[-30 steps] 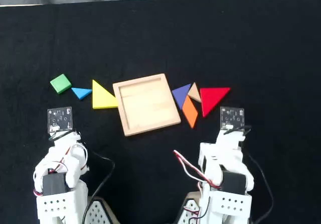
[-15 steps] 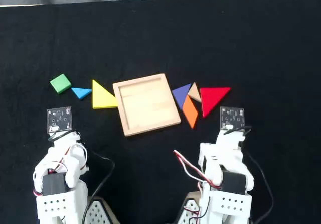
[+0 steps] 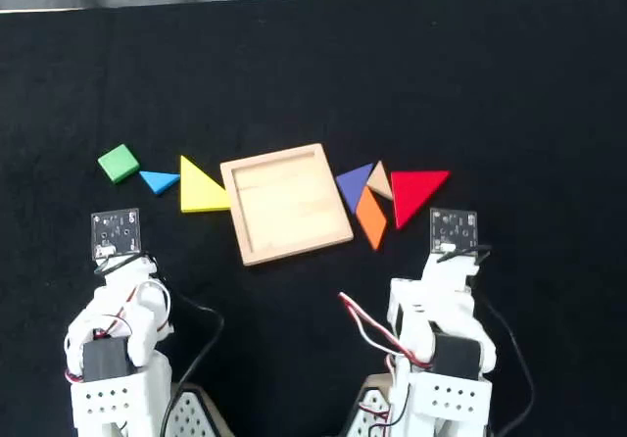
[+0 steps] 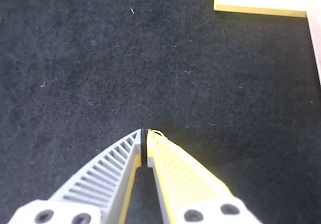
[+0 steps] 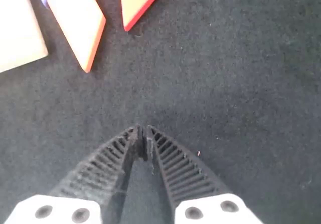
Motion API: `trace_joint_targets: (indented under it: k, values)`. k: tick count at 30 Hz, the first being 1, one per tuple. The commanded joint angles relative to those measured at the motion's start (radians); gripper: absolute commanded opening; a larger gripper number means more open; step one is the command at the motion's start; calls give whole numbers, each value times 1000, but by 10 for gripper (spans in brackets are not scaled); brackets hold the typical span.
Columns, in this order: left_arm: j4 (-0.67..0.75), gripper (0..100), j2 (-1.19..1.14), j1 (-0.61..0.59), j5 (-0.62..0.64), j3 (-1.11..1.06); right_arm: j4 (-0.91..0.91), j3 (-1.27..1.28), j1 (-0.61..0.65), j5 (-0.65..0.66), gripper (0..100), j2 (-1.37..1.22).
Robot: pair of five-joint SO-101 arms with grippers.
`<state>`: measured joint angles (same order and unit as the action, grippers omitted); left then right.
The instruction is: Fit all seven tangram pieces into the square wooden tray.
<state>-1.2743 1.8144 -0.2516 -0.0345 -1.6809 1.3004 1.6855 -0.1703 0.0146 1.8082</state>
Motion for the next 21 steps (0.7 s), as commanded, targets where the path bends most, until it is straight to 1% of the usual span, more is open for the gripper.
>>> trace_joint_targets:
  k: [1, 6, 7, 9, 12, 14, 17, 19, 21]
  values:
    - [2, 30, 6, -1, 0, -19, 6, -1, -15, -3, 13, 87]
    - [2, 30, 8, 4, -6, -19, 6, -1, -17, -3, 12, 87]
    - [9, 30, 9, 22, -8, -19, 6, -1, -17, -3, 12, 87]
    - [92, 30, 9, 74, -8, -19, 6, -1, -17, -3, 13, 87]
    - [265, 30, 8, 120, -9, -19, 3, -1, -15, -3, 15, 87]
    - [327, 30, 5, 145, -9, -19, -35, -1, -15, -3, 15, 87]
    - [298, 30, 5, 159, -9, -19, -181, -1, -15, -3, 15, 87]
    - [259, 30, 5, 133, -9, -19, -359, -2, -15, -3, 15, 87]
    - [261, 30, 6, 104, -9, -19, -589, -2, -9, -3, 15, 87]
